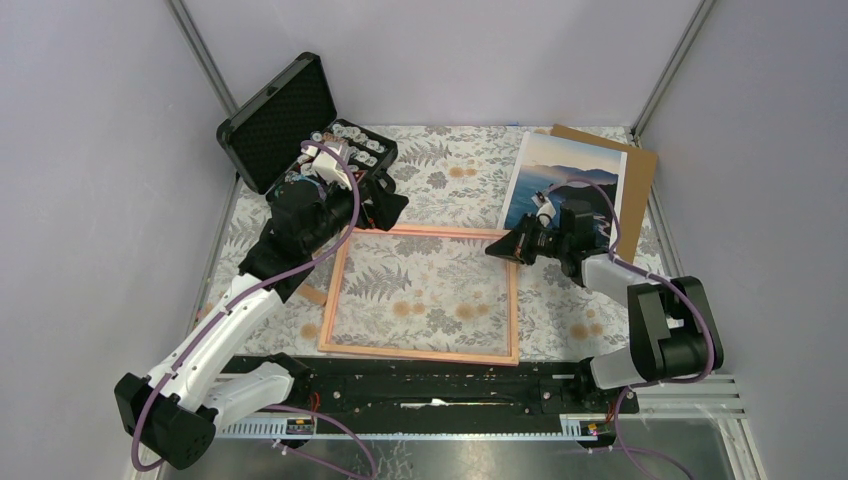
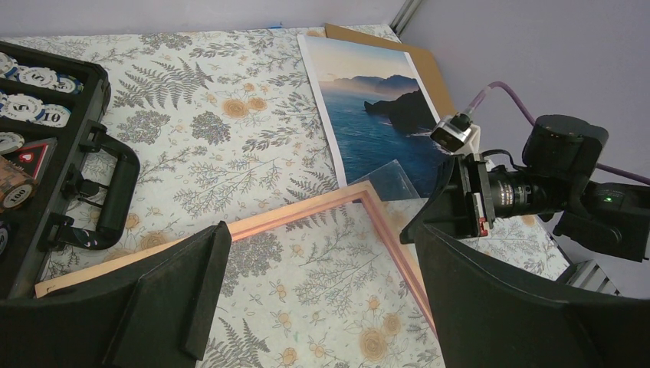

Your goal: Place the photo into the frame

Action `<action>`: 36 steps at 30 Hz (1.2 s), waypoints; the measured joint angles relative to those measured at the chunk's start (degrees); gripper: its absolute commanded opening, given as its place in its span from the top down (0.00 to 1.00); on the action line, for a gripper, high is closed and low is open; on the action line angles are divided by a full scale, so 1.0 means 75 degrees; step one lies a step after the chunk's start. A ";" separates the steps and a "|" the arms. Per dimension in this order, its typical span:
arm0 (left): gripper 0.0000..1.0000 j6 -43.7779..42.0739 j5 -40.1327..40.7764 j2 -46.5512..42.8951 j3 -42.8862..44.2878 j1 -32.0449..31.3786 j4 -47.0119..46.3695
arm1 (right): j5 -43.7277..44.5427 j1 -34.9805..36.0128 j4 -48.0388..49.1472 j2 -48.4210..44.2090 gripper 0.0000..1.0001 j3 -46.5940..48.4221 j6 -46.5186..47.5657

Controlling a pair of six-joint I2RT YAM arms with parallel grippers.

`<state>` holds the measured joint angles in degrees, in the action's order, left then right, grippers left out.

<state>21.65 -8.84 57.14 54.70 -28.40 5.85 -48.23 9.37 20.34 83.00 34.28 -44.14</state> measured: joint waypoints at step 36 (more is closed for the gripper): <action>0.01 0.0000 0.0000 0.0000 0.0000 0.0000 -0.0003 | -0.0259 -0.0006 0.1851 -0.0673 1.00 -0.0697 -0.0839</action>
<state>21.65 -8.84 57.14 54.70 -28.40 5.82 -50.17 9.32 34.22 77.95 29.06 -50.43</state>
